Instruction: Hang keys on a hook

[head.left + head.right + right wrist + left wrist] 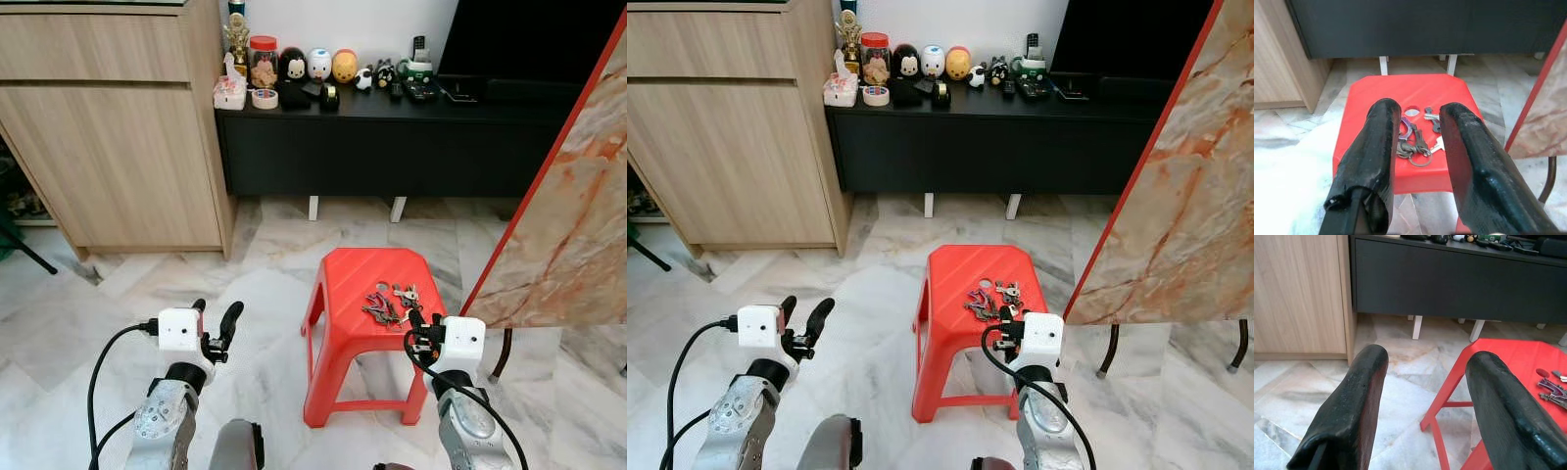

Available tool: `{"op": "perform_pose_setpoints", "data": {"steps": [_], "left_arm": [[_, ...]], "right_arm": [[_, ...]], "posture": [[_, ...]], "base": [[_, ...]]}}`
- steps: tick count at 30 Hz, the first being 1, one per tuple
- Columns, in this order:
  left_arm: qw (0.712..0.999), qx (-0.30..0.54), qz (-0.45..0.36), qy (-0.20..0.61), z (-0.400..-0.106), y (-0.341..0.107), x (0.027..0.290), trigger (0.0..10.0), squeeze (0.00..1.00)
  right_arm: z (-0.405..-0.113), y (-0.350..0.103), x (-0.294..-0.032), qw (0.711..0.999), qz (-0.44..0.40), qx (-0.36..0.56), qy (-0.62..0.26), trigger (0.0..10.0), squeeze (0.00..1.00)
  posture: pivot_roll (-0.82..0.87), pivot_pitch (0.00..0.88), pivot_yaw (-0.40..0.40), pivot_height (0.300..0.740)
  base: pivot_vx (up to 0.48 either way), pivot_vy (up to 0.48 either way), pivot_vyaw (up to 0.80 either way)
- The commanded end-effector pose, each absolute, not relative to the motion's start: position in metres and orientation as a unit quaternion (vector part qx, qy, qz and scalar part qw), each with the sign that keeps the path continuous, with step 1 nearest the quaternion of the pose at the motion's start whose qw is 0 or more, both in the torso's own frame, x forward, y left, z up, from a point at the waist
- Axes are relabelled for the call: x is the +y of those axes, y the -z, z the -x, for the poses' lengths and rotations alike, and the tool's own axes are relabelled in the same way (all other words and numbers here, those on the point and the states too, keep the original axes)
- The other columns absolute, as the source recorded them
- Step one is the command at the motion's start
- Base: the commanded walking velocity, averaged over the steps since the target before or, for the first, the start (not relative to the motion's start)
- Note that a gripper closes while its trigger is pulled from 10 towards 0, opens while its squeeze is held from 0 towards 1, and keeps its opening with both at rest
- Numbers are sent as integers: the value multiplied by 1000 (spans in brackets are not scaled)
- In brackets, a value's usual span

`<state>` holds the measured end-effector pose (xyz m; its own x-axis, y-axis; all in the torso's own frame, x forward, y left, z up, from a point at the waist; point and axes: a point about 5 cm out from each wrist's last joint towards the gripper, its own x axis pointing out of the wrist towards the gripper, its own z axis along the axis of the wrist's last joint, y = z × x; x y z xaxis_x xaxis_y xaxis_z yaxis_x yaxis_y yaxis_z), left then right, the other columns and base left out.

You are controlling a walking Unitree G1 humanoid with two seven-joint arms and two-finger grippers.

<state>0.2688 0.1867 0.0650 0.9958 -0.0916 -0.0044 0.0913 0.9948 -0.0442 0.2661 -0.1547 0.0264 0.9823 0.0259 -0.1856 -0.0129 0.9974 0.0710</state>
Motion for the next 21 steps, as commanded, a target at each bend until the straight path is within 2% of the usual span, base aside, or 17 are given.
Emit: {"op": "perform_pose_setpoints", "data": {"steps": [1, 3, 19, 21], "left_arm": [[999, 0, 22, 48, -268, -67, 187, 10000, 0], [999, 1, 23, 49, -268, -67, 187, 10000, 0], [998, 2, 24, 50, -269, -67, 185, 10000, 0], [998, 3, 24, 51, -269, -67, 185, 10000, 0]], "right_arm": [[-268, -30, -153, 996, -29, 85, -18, 10000, 0], [-268, -29, -153, 995, -32, 92, -13, 10000, 0], [-269, -31, -156, 995, -51, 82, -2, 10000, 0], [-269, -31, -156, 995, -51, 82, -2, 10000, 0]], "posture": [[71, 0, -83, 631], [71, 0, -83, 631], [68, 0, -83, 631], [68, 0, -83, 631]], "base": [[0, 0, 800], [0, 0, 800], [0, 0, 0], [270, 0, 0]]}}
